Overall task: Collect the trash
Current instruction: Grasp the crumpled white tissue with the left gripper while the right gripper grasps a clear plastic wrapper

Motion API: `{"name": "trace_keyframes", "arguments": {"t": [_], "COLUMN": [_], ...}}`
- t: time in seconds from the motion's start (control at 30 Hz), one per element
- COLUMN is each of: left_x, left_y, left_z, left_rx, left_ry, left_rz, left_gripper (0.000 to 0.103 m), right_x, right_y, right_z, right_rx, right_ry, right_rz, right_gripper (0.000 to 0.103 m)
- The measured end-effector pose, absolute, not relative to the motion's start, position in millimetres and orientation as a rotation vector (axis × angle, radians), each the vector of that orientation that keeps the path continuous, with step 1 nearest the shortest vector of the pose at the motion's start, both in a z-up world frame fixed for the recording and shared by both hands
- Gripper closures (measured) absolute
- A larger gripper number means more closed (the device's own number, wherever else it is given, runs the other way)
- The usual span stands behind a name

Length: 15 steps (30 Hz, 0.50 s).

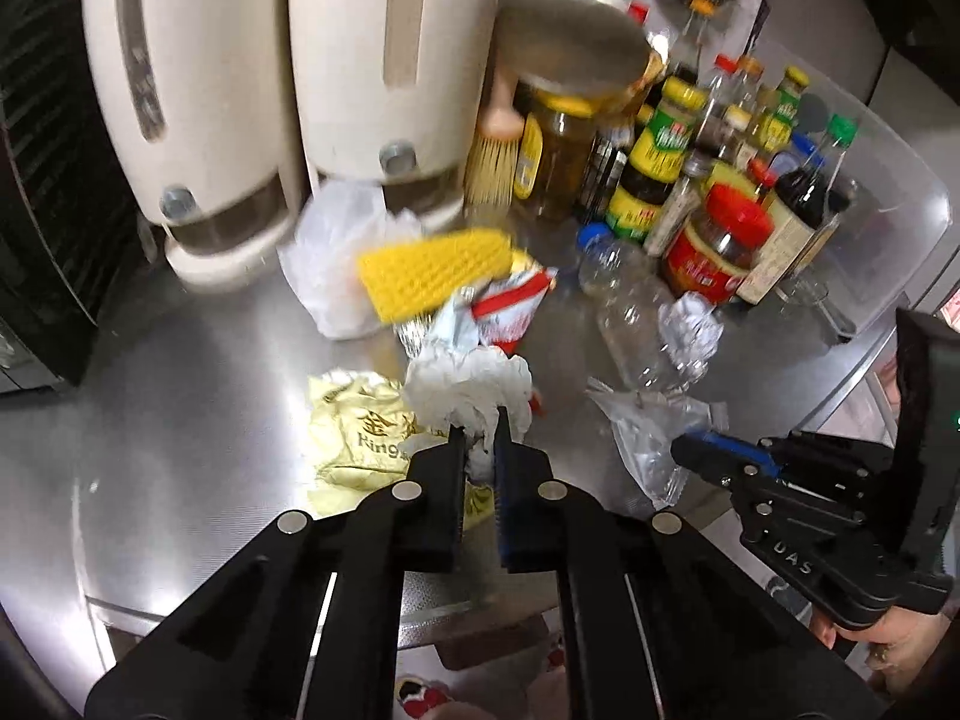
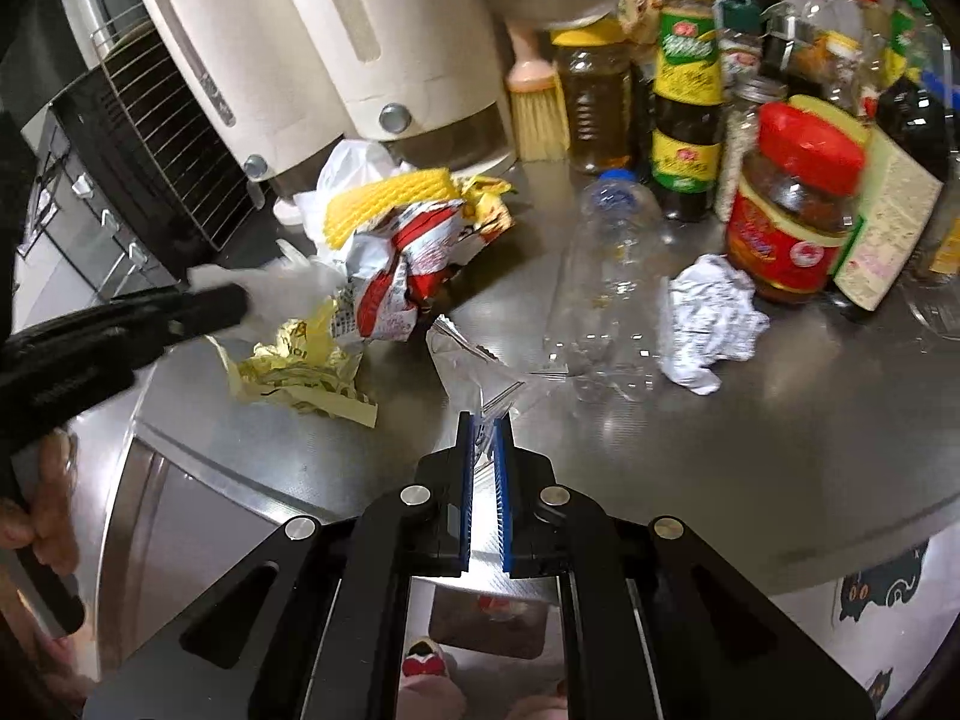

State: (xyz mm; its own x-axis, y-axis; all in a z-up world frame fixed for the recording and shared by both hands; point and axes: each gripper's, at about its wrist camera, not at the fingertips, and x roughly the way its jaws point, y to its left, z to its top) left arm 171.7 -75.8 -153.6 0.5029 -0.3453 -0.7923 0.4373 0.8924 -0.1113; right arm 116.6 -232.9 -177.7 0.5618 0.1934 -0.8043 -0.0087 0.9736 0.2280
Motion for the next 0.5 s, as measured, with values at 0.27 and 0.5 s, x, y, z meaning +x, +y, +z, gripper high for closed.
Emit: {"name": "trace_keyframes", "arguments": {"t": [0.27,0.5], "left_x": [123.8,73.7], "left_y": [-54.9,-33.7], "left_z": [-131.4,-145.5], "left_rx": [0.087,0.069], "left_ry": [0.896,0.941], "left_rz": [-0.457,-0.445], "left_gripper": [0.097,0.097], "right_x": [83.5,43.0], "right_y": [-230.1,-211.8], "right_z": [-156.6,-157.6], "right_rx": [0.201,0.184], "right_ry": [0.931,0.950], "right_rz": [0.106,0.112], "right_gripper": [0.095,0.095]}}
